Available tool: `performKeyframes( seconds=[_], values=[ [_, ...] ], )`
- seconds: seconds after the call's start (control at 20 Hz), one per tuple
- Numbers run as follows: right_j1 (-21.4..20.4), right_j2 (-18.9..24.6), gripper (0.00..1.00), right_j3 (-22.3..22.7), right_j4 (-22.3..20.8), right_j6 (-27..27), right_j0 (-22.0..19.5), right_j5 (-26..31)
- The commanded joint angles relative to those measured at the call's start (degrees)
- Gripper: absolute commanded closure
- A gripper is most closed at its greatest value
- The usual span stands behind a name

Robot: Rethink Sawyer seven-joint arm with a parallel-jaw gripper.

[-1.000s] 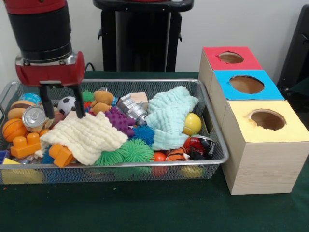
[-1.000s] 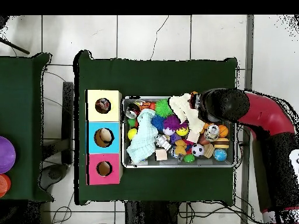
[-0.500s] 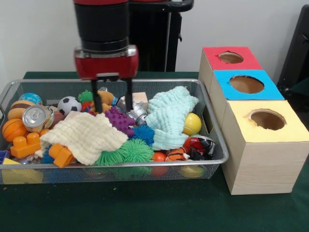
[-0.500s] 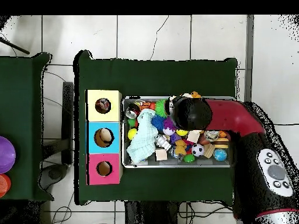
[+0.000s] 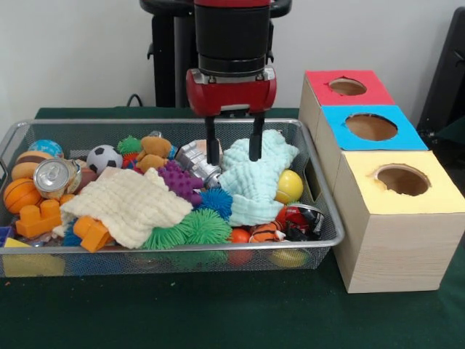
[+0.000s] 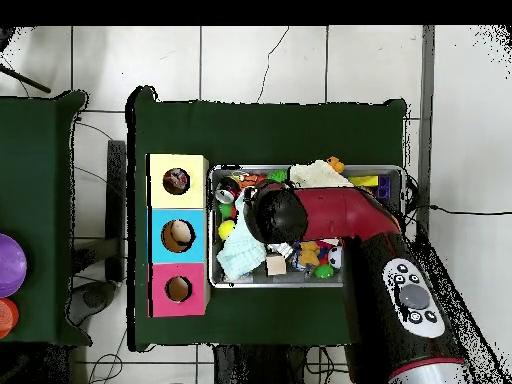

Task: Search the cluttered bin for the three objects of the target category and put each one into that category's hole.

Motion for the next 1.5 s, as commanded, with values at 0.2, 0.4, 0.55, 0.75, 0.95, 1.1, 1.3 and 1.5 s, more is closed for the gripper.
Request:
performKeyframes(
  seconds=[0.2, 0.4, 0.55, 0.75, 0.95, 1.1, 1.3, 1.5],
  values=[
    [5.67, -7.04, 0.0, 2.15, 1.02, 13.23, 1.56, -5.41],
    [7.9, -8.54, 0.0, 2.03, 1.11, 13.93, 2.65, -9.28],
    [8.69, -11.65, 0.0, 2.74, 0.34, 15.74, 4.96, -13.6],
    [11.18, -14.9, 0.0, 4.56, 1.09, 17.85, 7.35, -20.68],
    [11.22, -16.89, 0.0, 6.59, 3.66, 18.32, 9.26, -23.62],
    [10.52, -17.71, 0.0, 7.41, 5.46, 17.53, 10.13, -23.91],
    [9.13, -18.95, 0.0, 8.93, 7.59, 17.06, 11.79, -23.95],
    [7.64, -19.15, 0.0, 11.37, 8.78, 17.35, 12.32, -25.18]
  ],
)
